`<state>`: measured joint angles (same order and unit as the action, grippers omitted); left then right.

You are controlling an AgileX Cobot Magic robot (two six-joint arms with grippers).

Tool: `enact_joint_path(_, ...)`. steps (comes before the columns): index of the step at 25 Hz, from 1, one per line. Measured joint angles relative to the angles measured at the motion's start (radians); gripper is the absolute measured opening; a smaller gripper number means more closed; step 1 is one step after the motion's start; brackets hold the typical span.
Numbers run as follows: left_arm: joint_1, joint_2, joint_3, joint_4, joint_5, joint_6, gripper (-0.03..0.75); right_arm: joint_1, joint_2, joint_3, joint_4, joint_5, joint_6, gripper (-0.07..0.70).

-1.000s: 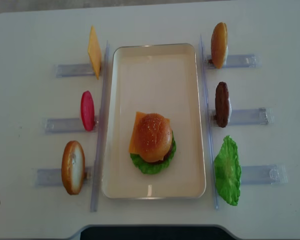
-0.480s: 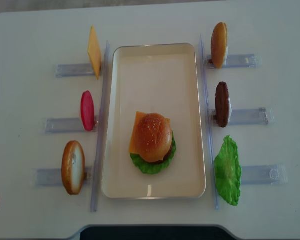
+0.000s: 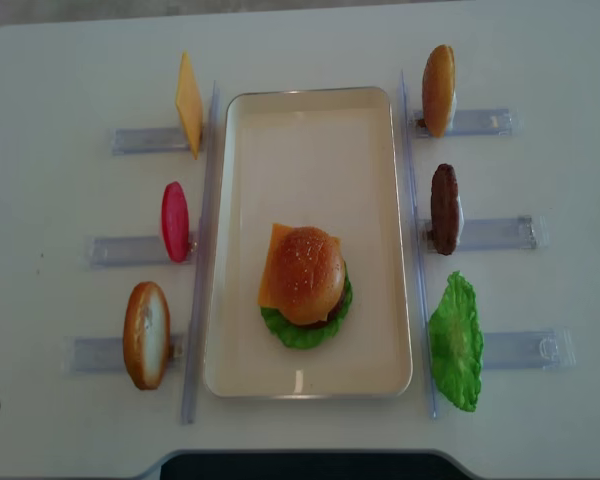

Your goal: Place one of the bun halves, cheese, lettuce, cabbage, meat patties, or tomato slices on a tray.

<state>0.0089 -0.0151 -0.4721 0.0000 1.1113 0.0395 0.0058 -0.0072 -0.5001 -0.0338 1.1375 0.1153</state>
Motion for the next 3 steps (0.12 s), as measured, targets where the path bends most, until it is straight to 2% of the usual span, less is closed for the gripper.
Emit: enact_joint_path(3,0.0,0.0,0.0,0.0,0.0,0.0,0.282,0.0,0.0,0.0,0.0,0.0,0.0,0.347)
